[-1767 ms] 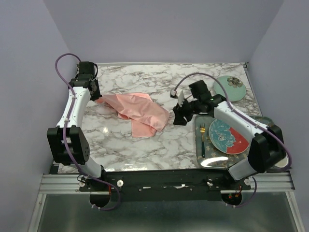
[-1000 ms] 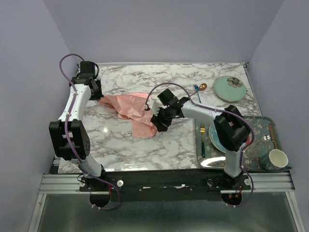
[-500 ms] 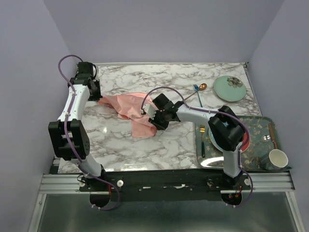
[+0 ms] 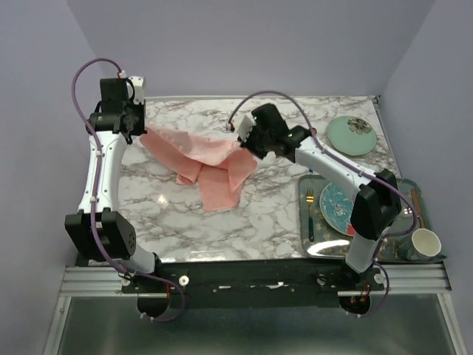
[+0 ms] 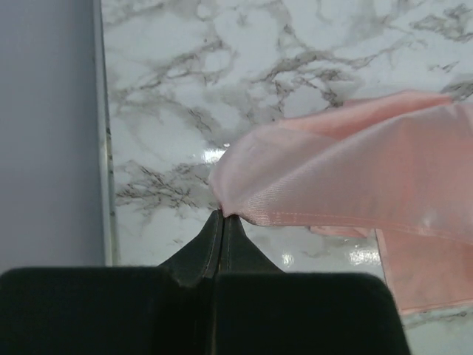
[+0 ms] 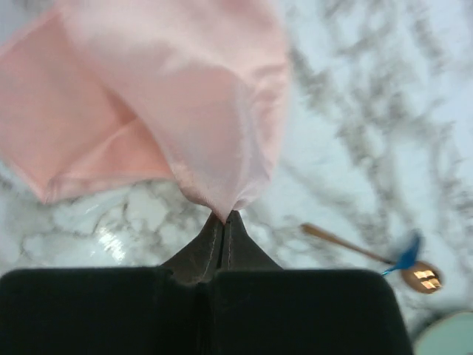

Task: Fold the napkin into a case and place the utensils inside
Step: Pick up the crumpled napkin from the center of the board, then flatten out the crumpled napkin at the center of the board.

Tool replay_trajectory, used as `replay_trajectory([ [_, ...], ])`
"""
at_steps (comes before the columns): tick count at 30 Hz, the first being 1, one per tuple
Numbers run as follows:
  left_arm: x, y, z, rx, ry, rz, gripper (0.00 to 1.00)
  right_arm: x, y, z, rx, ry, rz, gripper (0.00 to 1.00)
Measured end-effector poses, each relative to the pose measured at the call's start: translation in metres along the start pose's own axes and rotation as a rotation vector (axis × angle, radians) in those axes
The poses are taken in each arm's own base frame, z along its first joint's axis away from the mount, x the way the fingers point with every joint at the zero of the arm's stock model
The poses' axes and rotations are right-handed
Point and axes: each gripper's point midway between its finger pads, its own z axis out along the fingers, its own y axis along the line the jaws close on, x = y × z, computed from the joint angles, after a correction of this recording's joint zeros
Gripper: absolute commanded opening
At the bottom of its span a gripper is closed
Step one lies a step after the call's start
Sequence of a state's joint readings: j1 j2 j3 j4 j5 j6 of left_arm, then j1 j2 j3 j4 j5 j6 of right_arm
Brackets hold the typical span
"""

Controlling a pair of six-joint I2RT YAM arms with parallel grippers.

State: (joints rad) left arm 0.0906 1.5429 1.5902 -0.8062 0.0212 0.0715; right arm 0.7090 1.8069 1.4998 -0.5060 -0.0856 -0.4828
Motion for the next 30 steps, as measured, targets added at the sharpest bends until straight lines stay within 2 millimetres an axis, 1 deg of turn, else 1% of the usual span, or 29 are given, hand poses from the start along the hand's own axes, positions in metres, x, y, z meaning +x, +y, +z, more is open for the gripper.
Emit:
replay_trajectory([
  [1,-0.013,0.0,-0.012,0.003,-0.05,0.025,0.0,-0.022,-0.019,-0.014,0.043,-0.046,-0.006,0.01],
  [2,-0.02,0.001,-0.021,0.003,-0.084,0.037,0.0,-0.038,-0.033,-0.023,0.076,-0.084,-0.007,0.01],
  [3,-0.034,0.002,-0.037,-0.001,-0.143,0.051,0.0,-0.06,-0.055,-0.04,0.129,-0.138,-0.011,0.01],
  [4,-0.045,0.003,-0.05,-0.007,-0.194,0.071,0.0,-0.078,-0.071,-0.056,0.172,-0.178,-0.016,0.01],
  [5,-0.055,0.004,-0.064,-0.013,-0.241,0.08,0.0,-0.09,-0.082,-0.067,0.203,-0.208,-0.02,0.01],
  [6,-0.066,0.004,-0.077,-0.017,-0.289,0.093,0.0,-0.107,-0.096,-0.085,0.247,-0.251,-0.03,0.01],
  [7,-0.078,0.005,-0.093,-0.023,-0.346,0.104,0.0,-0.114,-0.1,-0.092,0.261,-0.269,-0.034,0.01],
  [9,-0.094,0.005,-0.121,-0.032,-0.445,0.122,0.0,-0.136,-0.11,-0.12,0.303,-0.325,-0.051,0.01],
  [12,-0.104,0.003,-0.159,-0.039,-0.556,0.15,0.0,-0.158,-0.118,-0.157,0.347,-0.391,-0.065,0.01],
  [13,-0.106,0.002,-0.176,-0.042,-0.607,0.157,0.0,-0.161,-0.118,-0.166,0.355,-0.403,-0.067,0.01],
  [14,-0.105,0.001,-0.189,-0.046,-0.639,0.165,0.0,-0.164,-0.118,-0.178,0.363,-0.418,-0.069,0.01],
  [17,-0.099,-0.002,-0.228,-0.059,-0.735,0.191,0.0,-0.165,-0.112,-0.212,0.373,-0.449,-0.076,0.01],
  [18,-0.095,-0.003,-0.245,-0.069,-0.773,0.203,0.0,-0.163,-0.106,-0.227,0.374,-0.468,-0.088,0.01],
  [19,-0.092,-0.003,-0.255,-0.074,-0.794,0.207,0.0,-0.159,-0.1,-0.238,0.372,-0.478,-0.095,0.01],
  [20,-0.087,-0.004,-0.269,-0.084,-0.823,0.214,0.0,-0.154,-0.092,-0.253,0.371,-0.491,-0.108,0.01],
  [21,-0.083,-0.004,-0.277,-0.09,-0.839,0.22,0.0,-0.149,-0.083,-0.267,0.369,-0.507,-0.122,0.01],
  [22,-0.076,-0.005,-0.288,-0.098,-0.862,0.229,0.0,-0.146,-0.075,-0.277,0.365,-0.521,-0.134,0.01],
  [23,-0.069,-0.006,-0.301,-0.107,-0.888,0.236,0.0,-0.145,-0.062,-0.291,0.357,-0.548,-0.155,0.01],
  [24,-0.063,-0.007,-0.309,-0.113,-0.901,0.241,0.0,-0.142,-0.049,-0.303,0.343,-0.568,-0.174,0.01],
  [25,-0.055,-0.008,-0.323,-0.12,-0.927,0.248,0.0,-0.141,-0.04,-0.312,0.335,-0.586,-0.187,0.01],
  [26,-0.049,-0.009,-0.333,-0.126,-0.944,0.253,0.0,-0.142,-0.029,-0.322,0.32,-0.611,-0.205,0.01],
  [27,-0.044,-0.01,-0.343,-0.13,-0.965,0.258,0.0,-0.142,-0.011,-0.336,0.293,-0.643,-0.229,0.01],
  [28,-0.036,-0.011,-0.358,-0.137,-0.996,0.263,0.0,-0.141,-0.003,-0.343,0.279,-0.656,-0.239,0.01],
  [30,-0.024,-0.014,-0.381,-0.146,-1.042,0.266,0.0,-0.14,0.017,-0.36,0.239,-0.695,-0.26,0.01],
])
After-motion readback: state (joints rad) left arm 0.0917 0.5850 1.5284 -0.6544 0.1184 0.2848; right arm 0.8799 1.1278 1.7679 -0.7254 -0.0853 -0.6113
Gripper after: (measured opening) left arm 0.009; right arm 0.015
